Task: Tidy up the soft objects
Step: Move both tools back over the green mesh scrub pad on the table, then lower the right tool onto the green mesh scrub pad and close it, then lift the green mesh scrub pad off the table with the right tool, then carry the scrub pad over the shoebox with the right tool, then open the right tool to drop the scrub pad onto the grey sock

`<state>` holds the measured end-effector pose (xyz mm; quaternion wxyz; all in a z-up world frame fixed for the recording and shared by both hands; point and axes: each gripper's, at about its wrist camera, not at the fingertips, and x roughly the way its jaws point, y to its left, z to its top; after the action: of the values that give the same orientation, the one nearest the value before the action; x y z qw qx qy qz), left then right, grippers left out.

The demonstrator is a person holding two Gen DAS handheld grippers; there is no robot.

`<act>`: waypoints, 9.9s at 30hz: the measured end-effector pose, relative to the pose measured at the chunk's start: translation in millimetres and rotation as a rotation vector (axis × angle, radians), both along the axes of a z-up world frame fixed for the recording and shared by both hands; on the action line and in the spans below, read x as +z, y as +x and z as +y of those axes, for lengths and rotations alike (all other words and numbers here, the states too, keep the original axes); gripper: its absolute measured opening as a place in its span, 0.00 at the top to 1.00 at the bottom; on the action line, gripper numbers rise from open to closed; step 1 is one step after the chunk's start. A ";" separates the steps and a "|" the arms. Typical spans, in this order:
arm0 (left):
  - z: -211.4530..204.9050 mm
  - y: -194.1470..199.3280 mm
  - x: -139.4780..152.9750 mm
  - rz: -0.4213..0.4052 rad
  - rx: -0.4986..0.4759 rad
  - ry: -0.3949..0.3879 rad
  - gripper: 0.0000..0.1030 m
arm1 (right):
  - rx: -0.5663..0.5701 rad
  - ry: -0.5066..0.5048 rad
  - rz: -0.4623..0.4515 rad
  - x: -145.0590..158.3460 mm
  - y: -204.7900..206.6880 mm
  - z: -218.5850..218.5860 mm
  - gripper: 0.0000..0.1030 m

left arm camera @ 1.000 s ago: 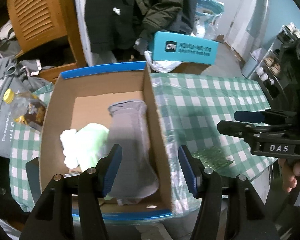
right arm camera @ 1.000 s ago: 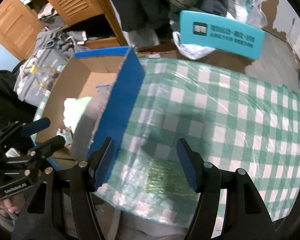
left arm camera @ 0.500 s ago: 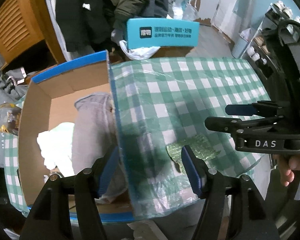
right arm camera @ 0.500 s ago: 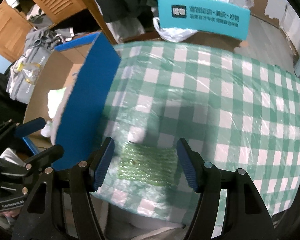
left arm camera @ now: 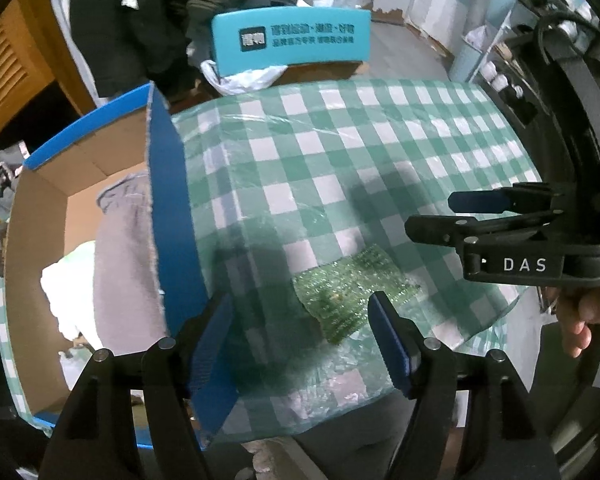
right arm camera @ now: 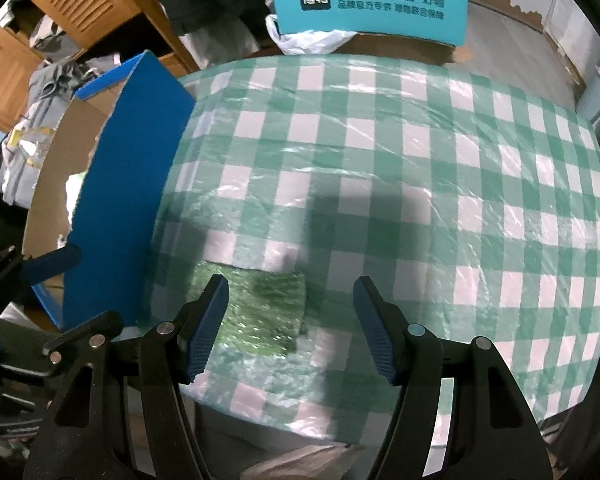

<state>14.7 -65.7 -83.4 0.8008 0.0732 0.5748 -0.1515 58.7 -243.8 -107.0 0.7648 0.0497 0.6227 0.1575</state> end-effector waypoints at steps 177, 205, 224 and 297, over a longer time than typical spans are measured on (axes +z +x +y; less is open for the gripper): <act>-48.6 10.2 -23.8 0.019 -0.060 0.055 0.85 | -0.061 0.023 -0.131 27.0 -25.4 -42.2 0.88; -0.3 3.5 31.6 -0.117 0.005 0.034 0.85 | 0.022 0.052 -0.218 73.1 -17.1 18.5 0.88; 81.8 0.3 44.9 -0.153 0.144 0.012 0.85 | 0.161 0.078 -0.252 98.4 -5.6 106.3 0.88; 144.9 -16.6 78.6 -0.245 0.307 0.068 0.05 | 0.200 0.054 -0.348 129.2 -16.7 141.9 0.35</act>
<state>-1.8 79.3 -4.7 0.8756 0.0297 0.4821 0.0018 42.0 -101.9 22.1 0.8398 -0.0200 0.4785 0.2556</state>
